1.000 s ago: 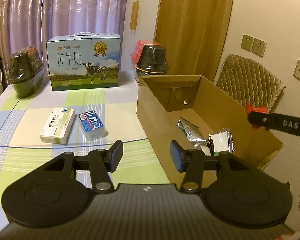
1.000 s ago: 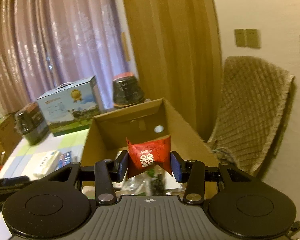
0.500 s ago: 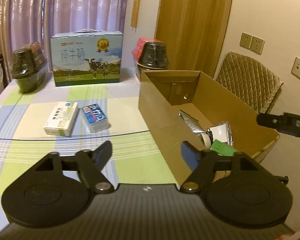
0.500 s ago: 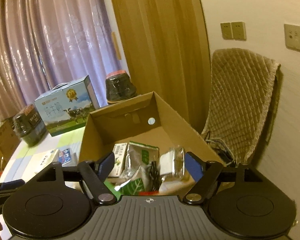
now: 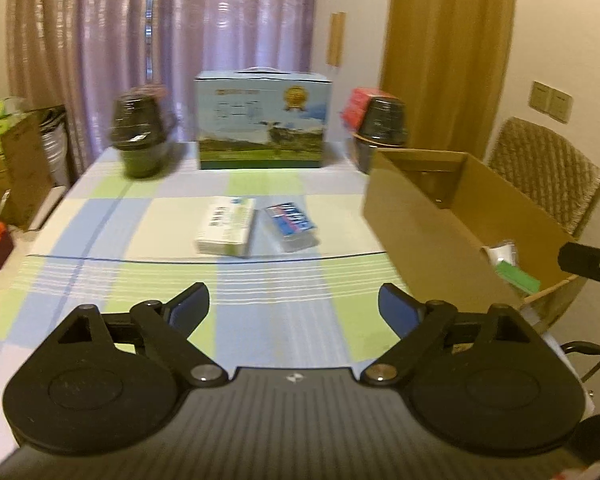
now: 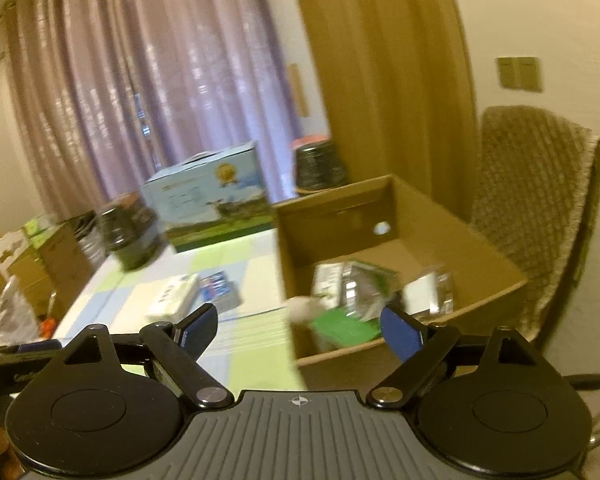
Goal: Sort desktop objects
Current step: 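Withdraw both open tools from the box toward the two remaining boxes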
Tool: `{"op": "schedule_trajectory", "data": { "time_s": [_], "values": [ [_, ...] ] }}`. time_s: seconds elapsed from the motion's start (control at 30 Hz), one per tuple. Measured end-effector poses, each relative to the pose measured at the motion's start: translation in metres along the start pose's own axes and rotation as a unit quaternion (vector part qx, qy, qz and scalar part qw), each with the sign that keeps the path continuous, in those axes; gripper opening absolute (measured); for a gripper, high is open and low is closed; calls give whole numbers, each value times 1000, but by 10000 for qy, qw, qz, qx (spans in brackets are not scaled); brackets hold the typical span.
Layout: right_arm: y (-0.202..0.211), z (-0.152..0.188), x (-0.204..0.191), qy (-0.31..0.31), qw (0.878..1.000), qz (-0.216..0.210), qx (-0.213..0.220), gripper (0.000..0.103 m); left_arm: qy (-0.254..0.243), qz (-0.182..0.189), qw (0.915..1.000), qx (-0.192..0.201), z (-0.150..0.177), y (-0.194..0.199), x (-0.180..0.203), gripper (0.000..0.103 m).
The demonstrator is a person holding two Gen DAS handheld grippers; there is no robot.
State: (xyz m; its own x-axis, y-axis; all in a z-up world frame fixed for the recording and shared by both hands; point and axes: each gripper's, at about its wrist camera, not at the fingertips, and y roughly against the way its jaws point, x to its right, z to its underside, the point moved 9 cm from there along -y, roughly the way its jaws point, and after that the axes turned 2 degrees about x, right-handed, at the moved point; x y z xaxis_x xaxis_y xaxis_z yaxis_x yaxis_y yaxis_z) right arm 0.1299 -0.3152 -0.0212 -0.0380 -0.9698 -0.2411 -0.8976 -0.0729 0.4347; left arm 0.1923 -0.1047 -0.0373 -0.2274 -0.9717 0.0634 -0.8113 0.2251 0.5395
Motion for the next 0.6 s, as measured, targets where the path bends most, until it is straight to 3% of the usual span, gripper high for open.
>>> {"op": "schedule_trajectory", "data": {
  "time_s": [0.33, 0.6],
  "values": [
    [-5, 19, -61, 407, 9980, -408, -269, 90, 142, -404, 9991, -72, 12, 34, -63, 99],
    [-8, 30, -86, 596, 9961, -523, -389, 95, 257, -538, 9982, -94, 18, 48, -88, 102]
  ]
}}
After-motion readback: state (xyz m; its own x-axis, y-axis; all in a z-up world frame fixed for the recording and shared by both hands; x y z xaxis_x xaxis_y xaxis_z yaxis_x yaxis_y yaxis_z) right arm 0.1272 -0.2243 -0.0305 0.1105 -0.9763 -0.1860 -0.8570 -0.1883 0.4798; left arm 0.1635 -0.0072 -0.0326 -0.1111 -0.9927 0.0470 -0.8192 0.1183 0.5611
